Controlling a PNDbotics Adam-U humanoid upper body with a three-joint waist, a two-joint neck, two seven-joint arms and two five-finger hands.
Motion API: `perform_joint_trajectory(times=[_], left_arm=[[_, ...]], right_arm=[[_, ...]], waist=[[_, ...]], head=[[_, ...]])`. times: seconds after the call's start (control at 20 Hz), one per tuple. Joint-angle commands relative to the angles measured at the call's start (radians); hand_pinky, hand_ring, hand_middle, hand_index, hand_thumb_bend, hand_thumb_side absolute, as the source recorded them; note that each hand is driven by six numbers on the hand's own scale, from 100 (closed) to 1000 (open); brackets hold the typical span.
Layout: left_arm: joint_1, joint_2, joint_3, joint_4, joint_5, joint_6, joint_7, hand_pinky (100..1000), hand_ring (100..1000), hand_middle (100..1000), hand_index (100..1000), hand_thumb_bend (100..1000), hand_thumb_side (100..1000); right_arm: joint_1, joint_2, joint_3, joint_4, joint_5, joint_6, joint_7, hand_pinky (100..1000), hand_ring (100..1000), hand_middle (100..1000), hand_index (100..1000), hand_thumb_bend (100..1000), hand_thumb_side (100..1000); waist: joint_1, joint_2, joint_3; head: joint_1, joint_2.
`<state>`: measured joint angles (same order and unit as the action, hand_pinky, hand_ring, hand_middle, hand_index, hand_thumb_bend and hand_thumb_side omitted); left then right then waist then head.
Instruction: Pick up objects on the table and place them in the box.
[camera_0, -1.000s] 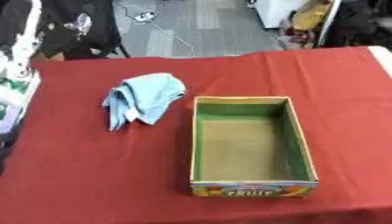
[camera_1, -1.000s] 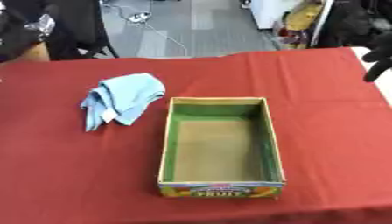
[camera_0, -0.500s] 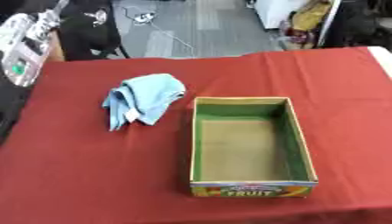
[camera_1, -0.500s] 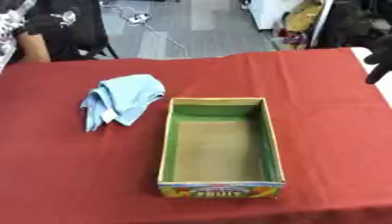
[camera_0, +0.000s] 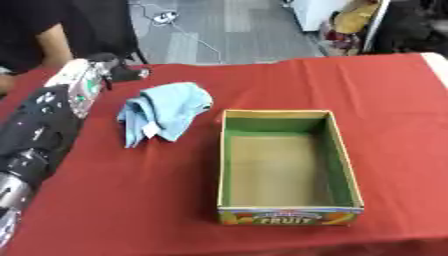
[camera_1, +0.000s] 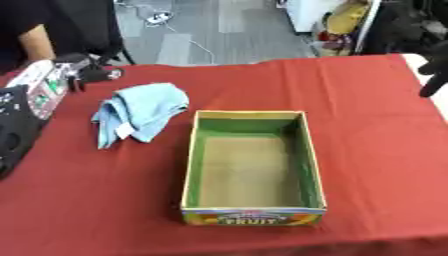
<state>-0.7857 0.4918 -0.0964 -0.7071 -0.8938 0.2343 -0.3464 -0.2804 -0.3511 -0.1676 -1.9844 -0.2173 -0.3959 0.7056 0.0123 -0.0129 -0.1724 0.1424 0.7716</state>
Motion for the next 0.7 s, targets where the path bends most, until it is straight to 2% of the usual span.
perform_joint_trajectory(times=[0.05,0.2,0.3,0.35,0.4,0.55,0.6,0.65,0.7], left_arm=[[-0.009,-0.017,-0.008,0.007,-0.007,-0.027,0.015,476,494,811,895,642,986],[0.000,-0.033,-0.024,0.015,-0.018,-0.044,-0.007,487,499,804,892,679,995],[0.008,-0.042,-0.034,0.028,-0.043,-0.051,-0.036,496,500,785,879,719,974],[0.013,-0.048,-0.037,0.038,-0.061,-0.053,-0.054,496,487,746,851,763,923],[0.016,-0.052,-0.037,0.046,-0.081,-0.054,-0.069,497,485,739,846,768,913],[0.025,-0.061,-0.040,0.069,-0.185,-0.045,-0.114,460,454,597,736,693,599],[0.026,-0.064,-0.037,0.073,-0.228,-0.039,-0.124,460,454,597,736,693,599],[0.028,-0.065,-0.033,0.075,-0.271,-0.031,-0.129,407,422,525,657,627,419],[0.031,-0.067,-0.027,0.078,-0.313,-0.022,-0.129,390,415,503,626,598,355]], right_arm=[[-0.022,-0.008,0.000,-0.016,-0.006,-0.010,0.014,506,689,757,944,255,617],[-0.025,-0.006,0.001,-0.016,-0.008,-0.009,0.014,506,689,757,944,255,617],[-0.027,-0.006,0.002,-0.016,-0.010,-0.008,0.015,507,689,757,944,254,618],[-0.027,-0.006,0.002,-0.016,-0.010,-0.008,0.015,507,689,757,944,253,618],[-0.028,-0.006,0.002,-0.016,-0.011,-0.008,0.015,507,689,757,944,253,618],[-0.029,-0.006,0.002,-0.016,-0.011,-0.008,0.016,507,689,757,944,252,619],[-0.029,-0.006,0.001,-0.016,-0.011,-0.008,0.016,507,689,757,944,252,619],[-0.029,-0.006,0.001,-0.016,-0.011,-0.008,0.016,507,689,757,944,251,619],[-0.029,-0.006,0.001,-0.016,-0.011,-0.009,0.016,507,689,757,944,251,619]], waist=[[0.000,-0.008,-0.003],[0.001,-0.008,-0.004],[0.001,-0.009,-0.004],[0.001,-0.009,-0.005],[0.001,-0.008,-0.005],[0.001,-0.006,-0.004],[0.001,-0.006,-0.004],[0.000,-0.005,-0.003],[0.000,-0.004,-0.003]], head=[[0.014,-0.002],[0.017,-0.002],[0.019,-0.002],[0.020,-0.002],[0.021,-0.002],[0.029,-0.002],[0.031,-0.002],[0.031,-0.002],[0.031,-0.002]])
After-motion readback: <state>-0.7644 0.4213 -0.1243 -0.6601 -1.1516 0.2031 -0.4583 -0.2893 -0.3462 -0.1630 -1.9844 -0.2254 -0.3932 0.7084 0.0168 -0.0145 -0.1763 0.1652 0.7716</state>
